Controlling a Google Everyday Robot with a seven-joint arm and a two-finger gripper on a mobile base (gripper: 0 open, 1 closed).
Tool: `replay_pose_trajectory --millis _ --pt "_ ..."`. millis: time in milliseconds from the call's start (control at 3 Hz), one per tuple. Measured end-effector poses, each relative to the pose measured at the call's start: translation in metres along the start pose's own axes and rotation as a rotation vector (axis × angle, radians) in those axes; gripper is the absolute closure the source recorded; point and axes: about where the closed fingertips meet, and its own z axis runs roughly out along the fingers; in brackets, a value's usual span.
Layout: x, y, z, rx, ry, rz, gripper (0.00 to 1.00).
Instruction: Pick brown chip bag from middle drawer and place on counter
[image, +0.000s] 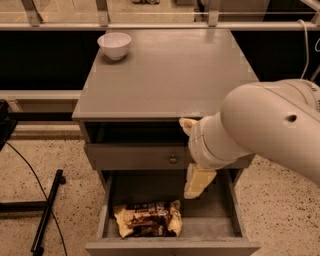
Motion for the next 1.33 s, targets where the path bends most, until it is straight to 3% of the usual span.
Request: replay_pose_trajectory --millis 333,1000,1333 --pt "0.002 0.002 0.005 0.004 -0.003 0.001 0.0" --pt "0.034 0.03 0.075 0.064 -0.034 -0.019 0.0" --pt "0.031 0.019 0.074 0.111 -0.045 -0.019 0.0"
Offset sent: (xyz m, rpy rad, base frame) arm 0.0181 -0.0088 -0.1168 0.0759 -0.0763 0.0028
